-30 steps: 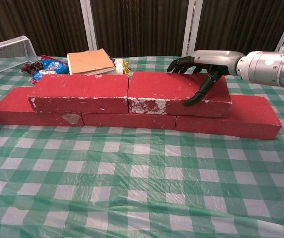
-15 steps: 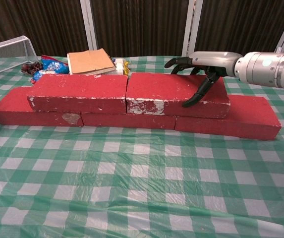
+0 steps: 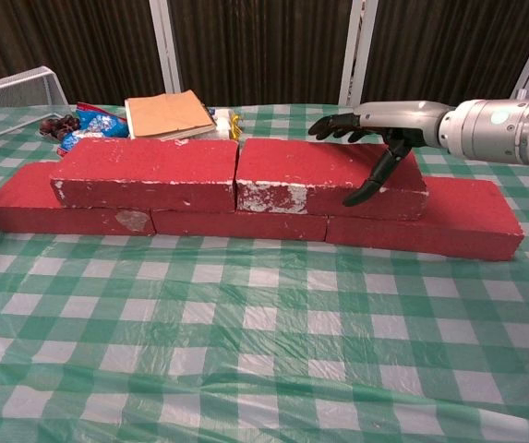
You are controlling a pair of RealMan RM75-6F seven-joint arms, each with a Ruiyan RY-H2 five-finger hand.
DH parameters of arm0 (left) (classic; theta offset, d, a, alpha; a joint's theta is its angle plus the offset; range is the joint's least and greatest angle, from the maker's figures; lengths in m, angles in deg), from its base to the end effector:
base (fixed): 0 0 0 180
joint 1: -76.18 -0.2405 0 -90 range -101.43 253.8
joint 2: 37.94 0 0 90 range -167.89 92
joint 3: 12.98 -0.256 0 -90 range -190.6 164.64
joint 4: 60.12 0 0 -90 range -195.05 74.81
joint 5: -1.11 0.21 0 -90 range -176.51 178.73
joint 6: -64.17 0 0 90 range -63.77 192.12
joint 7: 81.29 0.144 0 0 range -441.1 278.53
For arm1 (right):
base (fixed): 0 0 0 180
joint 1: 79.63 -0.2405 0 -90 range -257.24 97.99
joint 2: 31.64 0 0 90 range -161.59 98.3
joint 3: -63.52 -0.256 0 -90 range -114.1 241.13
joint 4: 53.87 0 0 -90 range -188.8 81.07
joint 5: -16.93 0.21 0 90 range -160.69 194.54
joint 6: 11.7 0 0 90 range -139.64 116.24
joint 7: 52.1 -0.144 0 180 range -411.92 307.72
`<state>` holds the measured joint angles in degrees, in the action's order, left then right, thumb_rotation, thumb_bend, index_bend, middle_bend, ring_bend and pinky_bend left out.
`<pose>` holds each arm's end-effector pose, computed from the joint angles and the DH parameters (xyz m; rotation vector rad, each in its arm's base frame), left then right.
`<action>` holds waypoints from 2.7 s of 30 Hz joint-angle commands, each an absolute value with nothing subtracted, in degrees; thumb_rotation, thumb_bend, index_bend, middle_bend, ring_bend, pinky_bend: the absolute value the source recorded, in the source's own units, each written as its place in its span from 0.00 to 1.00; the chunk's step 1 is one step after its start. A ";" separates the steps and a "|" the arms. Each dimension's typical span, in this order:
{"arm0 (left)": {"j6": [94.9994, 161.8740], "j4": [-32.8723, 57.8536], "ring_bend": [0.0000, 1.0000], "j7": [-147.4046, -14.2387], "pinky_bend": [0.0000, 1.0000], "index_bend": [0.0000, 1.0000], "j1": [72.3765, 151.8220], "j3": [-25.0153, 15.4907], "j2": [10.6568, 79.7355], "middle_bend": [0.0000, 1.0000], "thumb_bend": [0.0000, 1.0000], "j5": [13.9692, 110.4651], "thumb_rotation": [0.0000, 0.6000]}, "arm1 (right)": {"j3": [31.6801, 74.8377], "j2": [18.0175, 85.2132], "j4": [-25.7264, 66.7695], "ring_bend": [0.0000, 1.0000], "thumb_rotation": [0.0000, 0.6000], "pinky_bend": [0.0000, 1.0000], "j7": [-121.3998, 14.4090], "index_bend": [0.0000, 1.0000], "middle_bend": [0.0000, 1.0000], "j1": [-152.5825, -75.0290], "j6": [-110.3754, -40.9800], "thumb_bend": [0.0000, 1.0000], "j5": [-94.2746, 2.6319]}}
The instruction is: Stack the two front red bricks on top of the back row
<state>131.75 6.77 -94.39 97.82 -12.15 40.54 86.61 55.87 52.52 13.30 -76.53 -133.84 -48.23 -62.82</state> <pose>-0.3305 0.2776 0.0815 -1.6508 -0.9937 -0.8730 -0.1477 -0.4148 0.0019 2.0181 -1.2197 0.9511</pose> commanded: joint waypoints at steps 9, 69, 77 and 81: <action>132.36 7.04 0.00 -94.13 0.02 0.00 97.64 -12.26 40.43 0.00 0.26 86.92 1.00 | 55.51 48.30 17.94 0.00 1.00 0.06 -79.12 0.00 0.04 -130.45 -55.25 0.07 -64.78; 135.20 9.46 0.00 -91.73 0.02 0.00 96.64 -11.92 39.49 0.00 0.27 87.26 1.00 | 64.94 41.21 18.32 0.00 0.89 0.03 -77.78 0.10 0.02 -113.23 -73.53 0.07 -71.74; 142.76 13.27 0.00 -85.34 0.02 0.00 93.72 -10.24 38.38 0.00 0.29 87.02 1.00 | 66.71 43.18 26.21 0.00 0.90 0.00 -49.20 0.00 0.00 -95.11 -96.64 0.07 -67.80; 146.05 15.07 0.00 -82.25 0.02 0.00 92.36 -9.68 37.25 0.00 0.30 87.28 1.00 | 66.96 40.02 33.34 0.00 0.92 0.00 -42.50 0.00 0.00 -92.54 -97.79 0.07 -66.25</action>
<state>145.13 14.26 -83.10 93.05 -10.07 37.83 87.20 66.34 41.71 26.26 -49.80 -98.75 -93.57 -68.48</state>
